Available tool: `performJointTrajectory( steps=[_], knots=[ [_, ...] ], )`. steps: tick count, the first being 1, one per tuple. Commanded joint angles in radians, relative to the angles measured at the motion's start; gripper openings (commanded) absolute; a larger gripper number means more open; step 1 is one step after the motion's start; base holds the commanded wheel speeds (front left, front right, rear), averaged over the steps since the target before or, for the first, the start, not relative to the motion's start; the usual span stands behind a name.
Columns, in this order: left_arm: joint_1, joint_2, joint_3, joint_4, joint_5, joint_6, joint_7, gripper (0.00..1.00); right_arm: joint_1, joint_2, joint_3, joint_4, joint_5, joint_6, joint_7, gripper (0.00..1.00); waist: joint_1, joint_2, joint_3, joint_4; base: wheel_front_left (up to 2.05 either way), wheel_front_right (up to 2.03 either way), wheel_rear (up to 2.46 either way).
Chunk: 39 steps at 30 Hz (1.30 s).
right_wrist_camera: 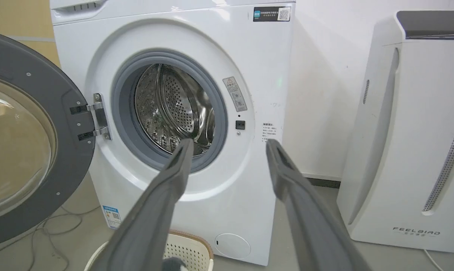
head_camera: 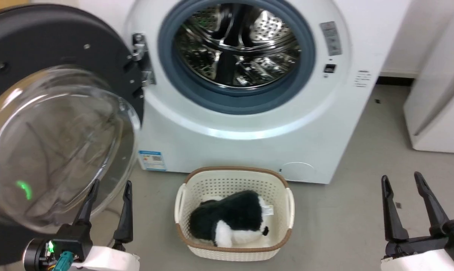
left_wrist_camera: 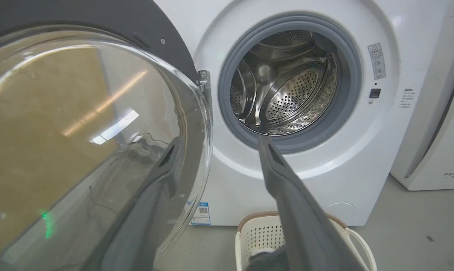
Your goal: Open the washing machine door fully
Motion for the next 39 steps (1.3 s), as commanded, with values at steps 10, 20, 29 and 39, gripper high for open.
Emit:
performJointTrajectory(
  steps=[10,20,29,39],
  knots=[
    [0.017,-0.023,-0.003,0.013,-0.002,-0.008,-0.004,1.00,0.042,0.002,-0.006,-0.020,0.013,0.001,-0.004,1.00,0.0000,0.0000,-0.001,-0.056,0.00,0.00,0.00],
    [0.006,-0.025,-0.008,0.009,0.003,-0.001,0.014,0.00,0.025,0.000,0.000,-0.008,0.005,0.000,0.013,0.00,0.0000,0.0000,-0.001,-0.060,0.00,0.00,0.00],
    [0.006,-0.027,-0.012,0.004,0.008,0.006,0.032,0.00,0.019,0.000,0.007,-0.003,-0.001,0.000,0.031,0.00,0.0000,0.0000,-0.002,-0.064,0.00,0.00,0.00],
    [0.005,-0.030,-0.017,-0.003,0.014,0.015,0.057,0.00,0.011,0.000,0.018,0.005,-0.009,0.000,0.056,0.00,0.0000,0.0000,-0.003,-0.069,0.00,0.00,0.00]
  ],
)
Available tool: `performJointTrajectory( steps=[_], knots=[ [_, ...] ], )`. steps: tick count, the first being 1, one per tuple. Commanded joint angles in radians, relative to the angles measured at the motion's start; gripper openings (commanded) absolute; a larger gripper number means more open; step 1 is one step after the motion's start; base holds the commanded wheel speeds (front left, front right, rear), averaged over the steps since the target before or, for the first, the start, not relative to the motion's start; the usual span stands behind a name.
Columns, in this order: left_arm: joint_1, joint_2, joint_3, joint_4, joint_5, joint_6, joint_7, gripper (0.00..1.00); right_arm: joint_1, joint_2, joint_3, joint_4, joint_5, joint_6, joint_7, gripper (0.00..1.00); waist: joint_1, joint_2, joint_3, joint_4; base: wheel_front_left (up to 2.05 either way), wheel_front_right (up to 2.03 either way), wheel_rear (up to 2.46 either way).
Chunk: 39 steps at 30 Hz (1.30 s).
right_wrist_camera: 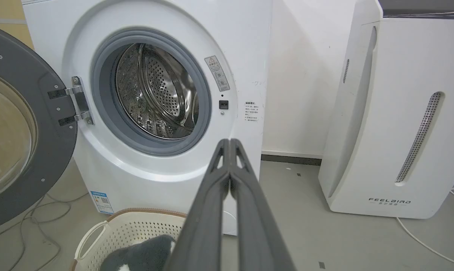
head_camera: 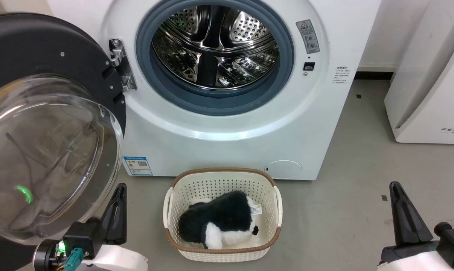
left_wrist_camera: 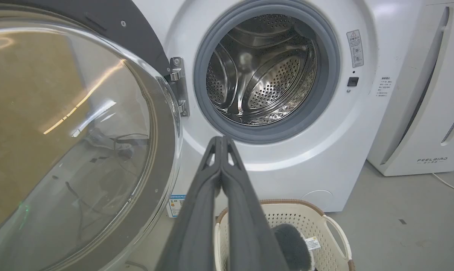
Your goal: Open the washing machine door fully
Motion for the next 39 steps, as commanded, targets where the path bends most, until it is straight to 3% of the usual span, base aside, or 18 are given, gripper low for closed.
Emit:
performJointTrajectory(
  steps=[1,39],
  knots=[
    [-0.001,-0.002,-0.002,-0.006,0.005,0.005,0.007,0.00,-0.013,0.000,0.004,0.005,-0.008,0.000,0.007,0.00,0.0000,-0.0001,0.000,-0.001,0.00,0.00,0.00],
    [-0.003,-0.011,-0.017,-0.027,0.024,0.034,0.082,0.00,-0.038,0.001,0.037,0.028,-0.031,0.000,0.083,0.00,0.0000,-0.0001,-0.003,-0.017,0.00,0.00,0.00]
  ],
)
